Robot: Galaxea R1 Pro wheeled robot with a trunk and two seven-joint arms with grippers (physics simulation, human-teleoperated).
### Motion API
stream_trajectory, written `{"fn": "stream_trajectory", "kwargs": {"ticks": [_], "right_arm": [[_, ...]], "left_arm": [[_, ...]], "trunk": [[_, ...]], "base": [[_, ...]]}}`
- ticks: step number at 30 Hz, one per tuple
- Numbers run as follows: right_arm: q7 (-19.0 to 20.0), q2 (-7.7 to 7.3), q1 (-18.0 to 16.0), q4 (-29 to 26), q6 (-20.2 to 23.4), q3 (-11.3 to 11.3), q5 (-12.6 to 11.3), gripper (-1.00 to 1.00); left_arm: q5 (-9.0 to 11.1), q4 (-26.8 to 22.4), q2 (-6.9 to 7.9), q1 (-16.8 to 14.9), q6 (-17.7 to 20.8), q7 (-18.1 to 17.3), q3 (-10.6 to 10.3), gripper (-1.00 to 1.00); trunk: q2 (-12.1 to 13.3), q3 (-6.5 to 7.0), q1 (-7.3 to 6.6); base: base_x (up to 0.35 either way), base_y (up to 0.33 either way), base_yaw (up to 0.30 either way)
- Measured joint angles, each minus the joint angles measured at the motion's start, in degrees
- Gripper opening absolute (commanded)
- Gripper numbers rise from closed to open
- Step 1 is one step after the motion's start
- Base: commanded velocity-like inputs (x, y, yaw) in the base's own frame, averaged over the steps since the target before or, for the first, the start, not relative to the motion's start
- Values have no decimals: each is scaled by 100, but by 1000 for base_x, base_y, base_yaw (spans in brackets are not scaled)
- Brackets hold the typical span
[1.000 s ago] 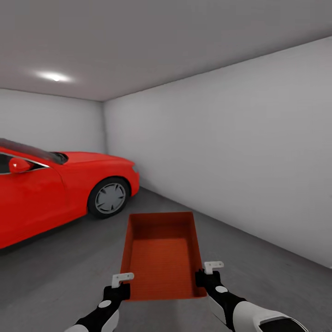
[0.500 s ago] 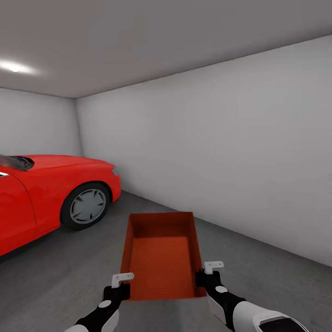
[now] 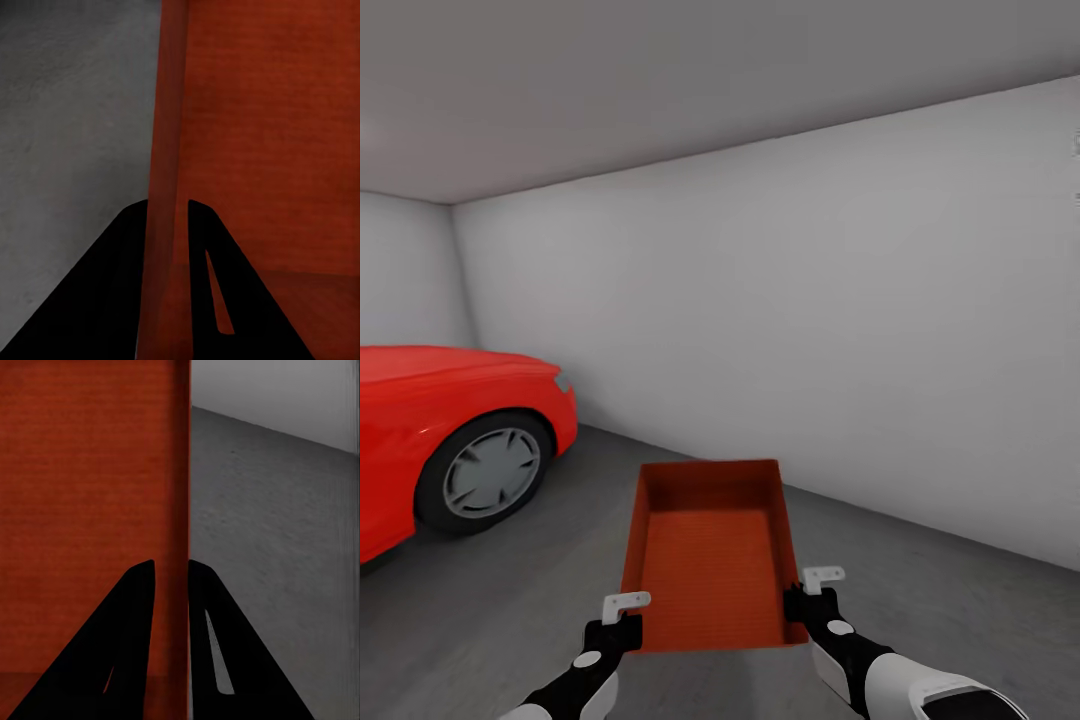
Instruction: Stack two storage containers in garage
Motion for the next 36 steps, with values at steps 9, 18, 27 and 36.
{"fn": "stream_trajectory", "kwargs": {"ticks": [9, 18, 27, 36], "right_arm": [[7, -1, -1, 2, -9, 32, -49, -100], [8, -2, -1, 2, -9, 35, -53, -100], [9, -2, -1, 2, -4, 42, -63, -100], [9, -2, -1, 2, -6, 34, -51, -100]], "left_arm": [[-2, -20, 0, 0, 13, 11, -12, -100], [-3, -25, 1, 2, 17, 13, -12, -100], [-2, -25, 1, 1, 25, 14, -14, -100], [0, -20, 0, 1, 16, 12, -13, -100]], "trunk": [[0, 0, 0], [0, 0, 0], [0, 0, 0], [0, 0, 0]], "base": [[307, 190, -281], [306, 190, -281], [307, 190, -281], [307, 190, -281]]}}
